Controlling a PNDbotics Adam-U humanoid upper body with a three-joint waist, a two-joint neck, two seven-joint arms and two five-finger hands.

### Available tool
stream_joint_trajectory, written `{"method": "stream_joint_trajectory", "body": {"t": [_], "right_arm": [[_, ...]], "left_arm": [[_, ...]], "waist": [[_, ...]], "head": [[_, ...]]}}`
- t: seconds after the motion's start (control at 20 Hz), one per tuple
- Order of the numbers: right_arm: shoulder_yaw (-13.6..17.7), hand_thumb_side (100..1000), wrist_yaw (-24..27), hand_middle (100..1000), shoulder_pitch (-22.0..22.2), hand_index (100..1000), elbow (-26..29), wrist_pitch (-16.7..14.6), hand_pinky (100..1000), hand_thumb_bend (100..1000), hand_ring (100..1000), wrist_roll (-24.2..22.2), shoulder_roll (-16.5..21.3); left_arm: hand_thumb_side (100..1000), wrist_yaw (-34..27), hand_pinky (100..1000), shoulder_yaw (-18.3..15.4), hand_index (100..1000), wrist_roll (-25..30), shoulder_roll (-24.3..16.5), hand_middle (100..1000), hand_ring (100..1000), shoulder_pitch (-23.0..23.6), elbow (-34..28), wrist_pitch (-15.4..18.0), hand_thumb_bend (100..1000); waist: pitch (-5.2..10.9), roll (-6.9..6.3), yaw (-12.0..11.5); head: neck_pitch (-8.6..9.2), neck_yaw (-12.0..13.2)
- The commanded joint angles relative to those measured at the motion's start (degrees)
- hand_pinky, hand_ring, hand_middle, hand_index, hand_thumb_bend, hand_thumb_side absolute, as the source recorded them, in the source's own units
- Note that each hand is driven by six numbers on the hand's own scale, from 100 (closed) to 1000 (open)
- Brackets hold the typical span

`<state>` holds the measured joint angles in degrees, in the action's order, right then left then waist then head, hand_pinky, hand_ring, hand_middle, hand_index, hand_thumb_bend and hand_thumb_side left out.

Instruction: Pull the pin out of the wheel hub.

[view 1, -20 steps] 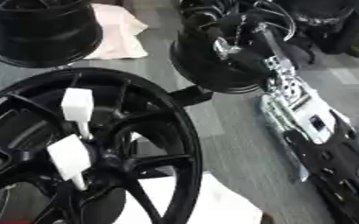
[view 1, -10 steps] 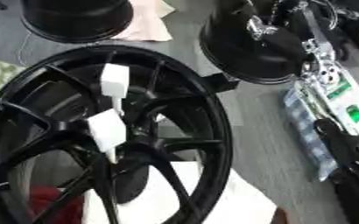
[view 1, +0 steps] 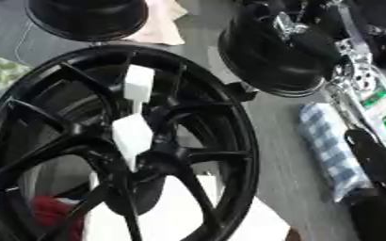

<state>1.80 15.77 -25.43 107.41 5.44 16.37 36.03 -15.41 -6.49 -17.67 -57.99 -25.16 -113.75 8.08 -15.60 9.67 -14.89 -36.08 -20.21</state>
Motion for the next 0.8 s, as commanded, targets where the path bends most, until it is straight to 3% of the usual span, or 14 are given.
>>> {"method": "stream_joint_trajectory", "body": {"t": [0.05,0.35,0.8], "right_arm": [[0.84,157,-0.79,557,-0.76,623,1.41,0.04,714,303,657,0.36,1.26],[0.83,154,-1.18,557,-0.81,623,1.69,0.20,714,310,657,0.41,1.28],[0.90,151,-1.48,556,-0.83,622,1.72,0.29,713,316,655,0.57,1.37]], "left_arm": [[695,-2.24,845,0.28,863,0.90,0.05,714,741,-0.24,-0.84,2.79,269],[686,-4.14,843,0.71,859,0.88,0.33,709,738,1.75,-0.84,7.97,269],[671,-4.02,841,0.71,854,-0.19,0.39,706,736,2.67,-0.84,9.06,274]], "waist": [[1.45,-0.35,0.08],[1.84,-0.34,0.36],[2.04,-0.68,0.29]], "head": [[0.61,-1.22],[1.60,-2.02],[2.16,-2.35]]}}
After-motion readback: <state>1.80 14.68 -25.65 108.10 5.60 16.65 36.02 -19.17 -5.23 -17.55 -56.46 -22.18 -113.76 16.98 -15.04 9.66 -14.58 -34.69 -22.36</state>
